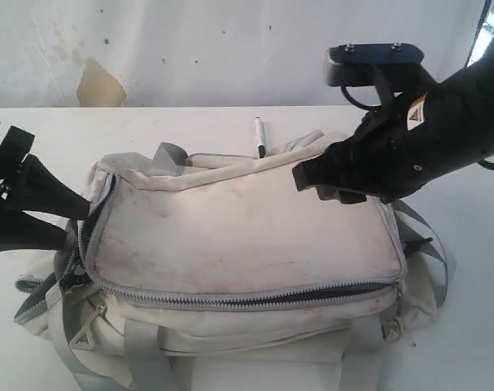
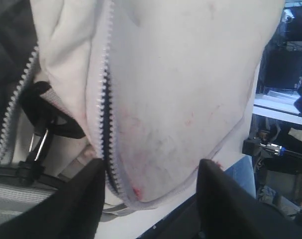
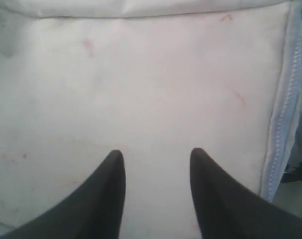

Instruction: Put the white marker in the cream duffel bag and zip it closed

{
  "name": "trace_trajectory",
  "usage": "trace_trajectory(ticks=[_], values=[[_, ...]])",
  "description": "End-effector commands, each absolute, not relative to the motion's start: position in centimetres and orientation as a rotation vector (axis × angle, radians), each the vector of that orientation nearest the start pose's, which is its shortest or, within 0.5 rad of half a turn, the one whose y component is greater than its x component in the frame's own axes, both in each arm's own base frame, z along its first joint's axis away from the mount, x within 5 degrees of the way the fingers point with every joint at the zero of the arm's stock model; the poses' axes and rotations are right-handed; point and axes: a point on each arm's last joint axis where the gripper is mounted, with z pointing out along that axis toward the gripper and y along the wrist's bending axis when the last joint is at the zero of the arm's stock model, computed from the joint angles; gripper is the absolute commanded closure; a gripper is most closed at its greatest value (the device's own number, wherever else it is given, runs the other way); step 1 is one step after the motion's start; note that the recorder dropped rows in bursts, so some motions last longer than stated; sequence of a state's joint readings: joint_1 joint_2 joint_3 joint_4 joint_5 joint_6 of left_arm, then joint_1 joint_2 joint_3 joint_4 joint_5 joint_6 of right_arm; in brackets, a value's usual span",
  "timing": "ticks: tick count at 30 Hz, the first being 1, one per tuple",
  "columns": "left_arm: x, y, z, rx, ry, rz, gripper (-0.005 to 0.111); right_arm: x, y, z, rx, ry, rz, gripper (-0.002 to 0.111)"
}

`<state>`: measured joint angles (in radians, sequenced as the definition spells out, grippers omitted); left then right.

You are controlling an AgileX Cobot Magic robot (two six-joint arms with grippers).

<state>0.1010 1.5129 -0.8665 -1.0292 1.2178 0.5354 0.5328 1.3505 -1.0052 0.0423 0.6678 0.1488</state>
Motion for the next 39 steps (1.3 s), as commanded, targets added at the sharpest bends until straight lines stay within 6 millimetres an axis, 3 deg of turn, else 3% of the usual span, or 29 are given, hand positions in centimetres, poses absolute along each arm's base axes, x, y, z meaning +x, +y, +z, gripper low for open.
trace_trajectory(ticks=[1, 7, 16, 24, 33, 39], values=[[24.9, -5.1, 23.5, -0.06, 2.694, -1.397, 0.049, 25.6, 13.4, 29.9, -0.333, 2.478, 0.322, 0.072], [24.7, -5.1, 23.2, -0.03, 2.698, -1.394, 0.049, 29.3, 13.9, 29.4, -0.296, 2.567, 0.349, 0.072], [24.7, -5.1, 23.2, 0.013, 2.683, -1.387, 0.049, 35.5, 15.6, 28.9, -0.294, 2.565, 0.585, 0.066], [24.7, -5.1, 23.2, 0.013, 2.683, -1.387, 0.049, 41.4, 17.3, 28.3, -0.312, 2.512, 0.585, 0.064], [24.7, -5.1, 23.2, 0.013, 2.683, -1.387, 0.049, 48.3, 19.2, 23.9, -0.325, 2.467, 0.547, 0.064], [24.6, -5.0, 23.1, 0.029, 2.701, -1.368, 0.049, 50.4, 19.4, 20.1, -0.359, 2.505, 0.484, 0.064]])
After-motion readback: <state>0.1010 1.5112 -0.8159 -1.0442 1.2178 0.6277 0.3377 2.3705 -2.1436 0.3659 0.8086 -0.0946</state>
